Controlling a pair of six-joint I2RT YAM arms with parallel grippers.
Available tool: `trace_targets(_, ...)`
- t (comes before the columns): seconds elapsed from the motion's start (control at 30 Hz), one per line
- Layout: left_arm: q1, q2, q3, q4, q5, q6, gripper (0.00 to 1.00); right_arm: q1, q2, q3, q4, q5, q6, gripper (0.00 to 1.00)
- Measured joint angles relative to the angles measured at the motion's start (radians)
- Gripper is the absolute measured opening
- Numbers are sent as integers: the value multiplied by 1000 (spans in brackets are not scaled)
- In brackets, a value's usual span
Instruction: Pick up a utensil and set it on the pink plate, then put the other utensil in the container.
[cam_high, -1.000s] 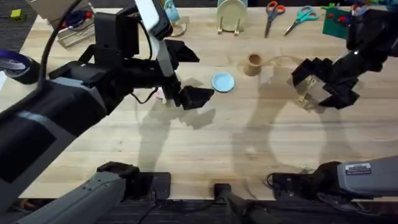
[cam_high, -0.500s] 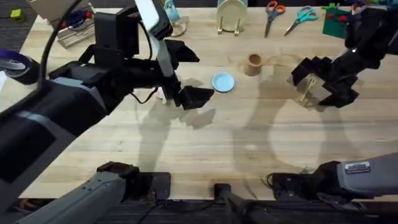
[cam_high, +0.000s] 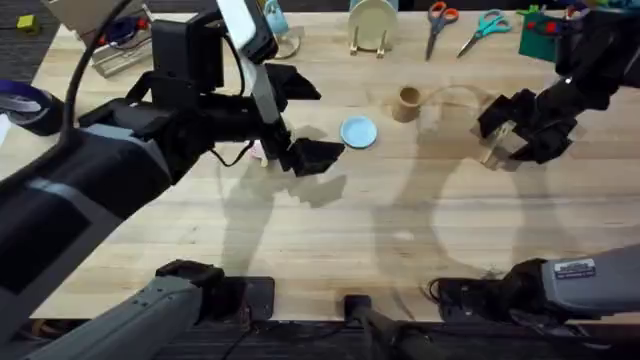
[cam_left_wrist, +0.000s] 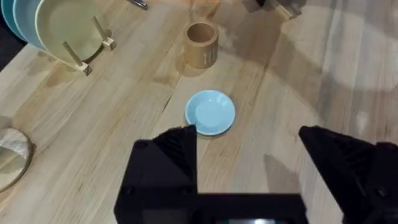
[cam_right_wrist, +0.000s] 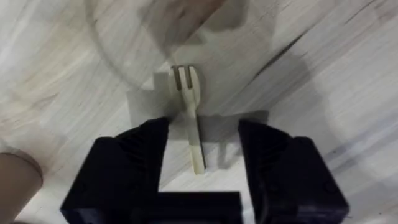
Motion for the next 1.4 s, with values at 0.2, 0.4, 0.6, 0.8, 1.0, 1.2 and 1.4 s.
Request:
trace_targets(0.2,0,0,0,0,0,1,993,-1,1,1,10,1,-6,439)
trace_targets(0.4,0,0,0,0,0,2,993,-3,2,1,18,-2,-7,304)
trace_targets(0.6,0,0,0,0,0,3,993,-3,3,2,19,-7,-7,364)
trace_targets(0.8,0,0,0,0,0,3,993,-3,3,3,20,-11,-7,391)
trace_targets(1.0,0,0,0,0,0,3,993,-3,3,3,21,-15,-7,404)
trace_targets(1.2,0,0,0,0,0,3,993,-4,4,3,19,-6,-7,242)
trace_targets(1.4,0,0,0,0,0,3,993,-5,5,5,23,-9,-10,36)
